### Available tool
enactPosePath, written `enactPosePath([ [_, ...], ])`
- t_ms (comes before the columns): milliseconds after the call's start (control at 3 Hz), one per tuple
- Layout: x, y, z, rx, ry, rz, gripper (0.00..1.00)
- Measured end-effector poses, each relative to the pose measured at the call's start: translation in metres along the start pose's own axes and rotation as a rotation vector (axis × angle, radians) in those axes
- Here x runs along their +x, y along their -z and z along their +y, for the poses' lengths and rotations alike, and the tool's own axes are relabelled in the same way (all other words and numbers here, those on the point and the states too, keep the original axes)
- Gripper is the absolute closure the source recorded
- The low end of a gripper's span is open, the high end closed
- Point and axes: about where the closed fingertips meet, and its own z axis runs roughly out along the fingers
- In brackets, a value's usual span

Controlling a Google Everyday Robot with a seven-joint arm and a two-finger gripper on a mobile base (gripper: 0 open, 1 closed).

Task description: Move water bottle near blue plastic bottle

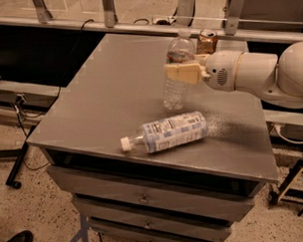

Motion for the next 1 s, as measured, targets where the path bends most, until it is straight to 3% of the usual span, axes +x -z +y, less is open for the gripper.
enactPosePath([
  [1000, 0.034, 0.017, 0.012, -0.035, 0.022, -0.049, 0.36],
])
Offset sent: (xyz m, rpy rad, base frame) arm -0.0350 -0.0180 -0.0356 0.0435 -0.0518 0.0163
